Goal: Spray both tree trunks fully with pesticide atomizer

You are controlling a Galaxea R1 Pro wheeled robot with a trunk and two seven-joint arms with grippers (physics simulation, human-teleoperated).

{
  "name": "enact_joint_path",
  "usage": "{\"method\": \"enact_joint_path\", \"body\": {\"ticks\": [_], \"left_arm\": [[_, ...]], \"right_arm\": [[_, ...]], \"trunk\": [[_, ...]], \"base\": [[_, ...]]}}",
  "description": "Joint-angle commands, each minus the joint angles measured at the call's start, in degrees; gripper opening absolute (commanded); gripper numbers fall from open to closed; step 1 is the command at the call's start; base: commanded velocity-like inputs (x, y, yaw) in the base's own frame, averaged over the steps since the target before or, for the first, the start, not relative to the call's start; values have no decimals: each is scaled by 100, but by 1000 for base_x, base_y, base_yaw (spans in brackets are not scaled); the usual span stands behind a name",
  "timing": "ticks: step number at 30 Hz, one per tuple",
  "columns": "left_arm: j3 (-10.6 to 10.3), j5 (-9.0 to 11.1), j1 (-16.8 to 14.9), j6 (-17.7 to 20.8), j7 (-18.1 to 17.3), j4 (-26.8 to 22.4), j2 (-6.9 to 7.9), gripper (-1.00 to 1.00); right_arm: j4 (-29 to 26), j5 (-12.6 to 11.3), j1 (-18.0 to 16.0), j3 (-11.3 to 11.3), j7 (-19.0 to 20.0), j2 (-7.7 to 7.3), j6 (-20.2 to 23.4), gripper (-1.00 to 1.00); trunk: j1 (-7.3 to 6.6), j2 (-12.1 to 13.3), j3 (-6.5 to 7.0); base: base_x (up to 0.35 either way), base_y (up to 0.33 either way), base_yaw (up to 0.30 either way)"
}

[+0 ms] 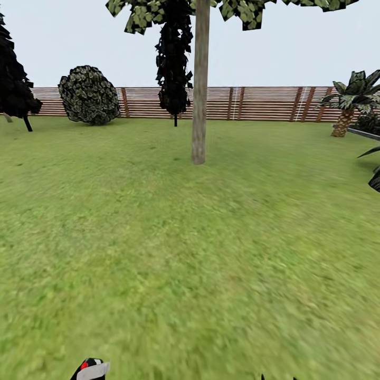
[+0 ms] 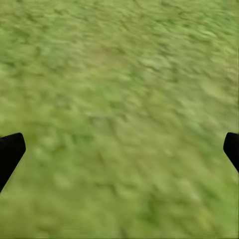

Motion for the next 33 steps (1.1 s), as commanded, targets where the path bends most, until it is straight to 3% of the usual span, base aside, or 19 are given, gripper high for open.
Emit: {"method": "enact_joint_path", "body": {"ticks": [1, 33], "left_arm": [[-5, -9, -4, -18, 22, 4, 1, -100], [-5, -10, -4, -18, 22, 4, 1, -100]], "right_arm": [[4, 26, -4, -8, -19, 1, -15, 100], [4, 25, -4, -6, -20, 1, -15, 100]], "trunk": [[3, -2, -5], [3, -2, -5]], "base": [[342, 0, 0], [342, 0, 0]]}}
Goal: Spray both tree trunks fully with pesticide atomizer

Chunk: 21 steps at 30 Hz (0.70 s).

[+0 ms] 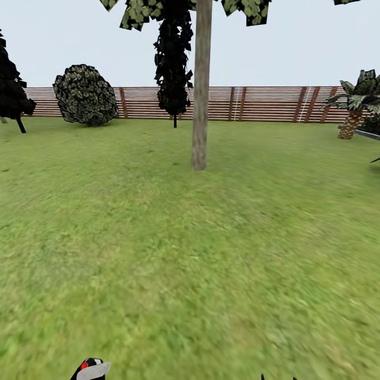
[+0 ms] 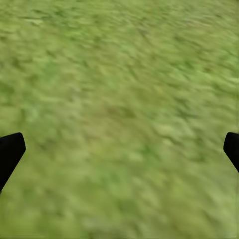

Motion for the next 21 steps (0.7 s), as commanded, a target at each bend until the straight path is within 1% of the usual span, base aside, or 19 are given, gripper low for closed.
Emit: {"method": "enact_joint_path", "body": {"ticks": [1, 21], "left_arm": [[-5, -9, -5, -18, 23, 4, 0, -100], [-5, -8, -4, -18, 23, 4, 0, -100]], "right_arm": [[4, 26, -3, -8, -19, 1, -15, 100], [4, 24, -2, -6, -17, 1, -15, 100]], "trunk": [[3, -2, -5], [3, -2, -5]], "base": [[342, 0, 0], [342, 0, 0]]}}
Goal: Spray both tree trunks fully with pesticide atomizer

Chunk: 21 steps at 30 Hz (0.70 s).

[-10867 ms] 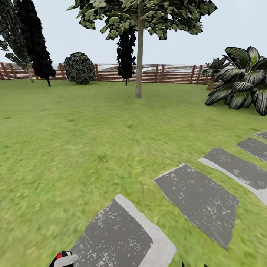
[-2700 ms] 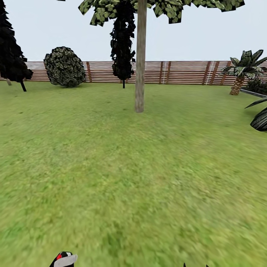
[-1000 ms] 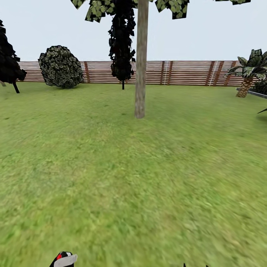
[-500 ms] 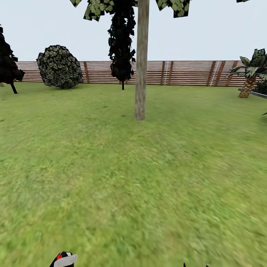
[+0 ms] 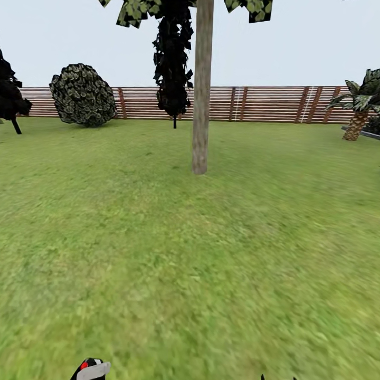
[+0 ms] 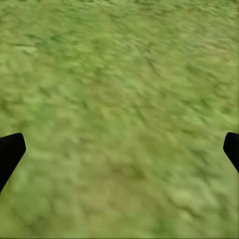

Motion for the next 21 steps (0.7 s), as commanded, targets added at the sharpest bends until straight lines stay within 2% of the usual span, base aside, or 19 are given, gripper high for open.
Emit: {"method": "enact_joint_path", "body": {"ticks": [1, 21], "left_arm": [[-5, -7, -3, -18, 23, 4, 0, -100], [-5, -7, -4, -18, 23, 4, 0, -100]], "right_arm": [[4, 23, -4, -7, -18, 1, -15, 100], [4, 29, -4, -6, -20, 1, -15, 100]], "trunk": [[3, -2, -5], [3, -2, -5]], "base": [[342, 0, 0], [342, 0, 0]]}}
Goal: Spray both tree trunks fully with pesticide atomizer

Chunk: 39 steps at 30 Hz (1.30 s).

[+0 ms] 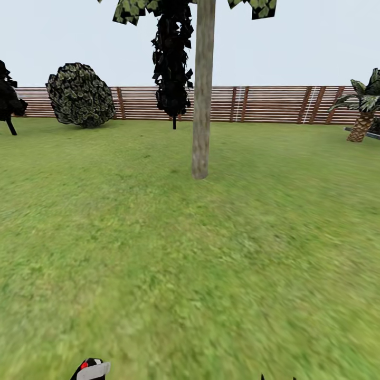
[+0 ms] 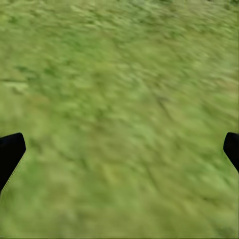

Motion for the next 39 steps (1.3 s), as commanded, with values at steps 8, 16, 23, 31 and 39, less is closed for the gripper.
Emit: {"method": "enact_joint_path", "body": {"ticks": [8, 16, 23, 31, 39], "left_arm": [[-5, -8, -6, -18, 22, 4, 1, -100], [-5, -11, -3, -18, 22, 4, -1, -100], [-5, -11, -3, -18, 22, 4, 0, -100], [-5, -11, -3, -18, 22, 4, 0, -100], [-5, -11, -5, -18, 22, 4, -4, -100]], "right_arm": [[4, 24, -1, -9, -19, 1, -15, 100], [4, 24, -2, -9, -19, 1, -15, 100], [4, 24, -3, -9, -19, 1, -15, 100], [4, 24, -2, -9, -19, 1, -15, 100], [4, 24, -2, -9, -18, 1, -15, 100]], "trunk": [[3, -2, -5], [3, -2, -5], [3, -2, -5], [3, -2, -5], [3, -2, -5]], "base": [[342, 0, 0], [342, 0, 0], [342, 0, 0], [342, 0, 0], [342, 0, 0]]}}
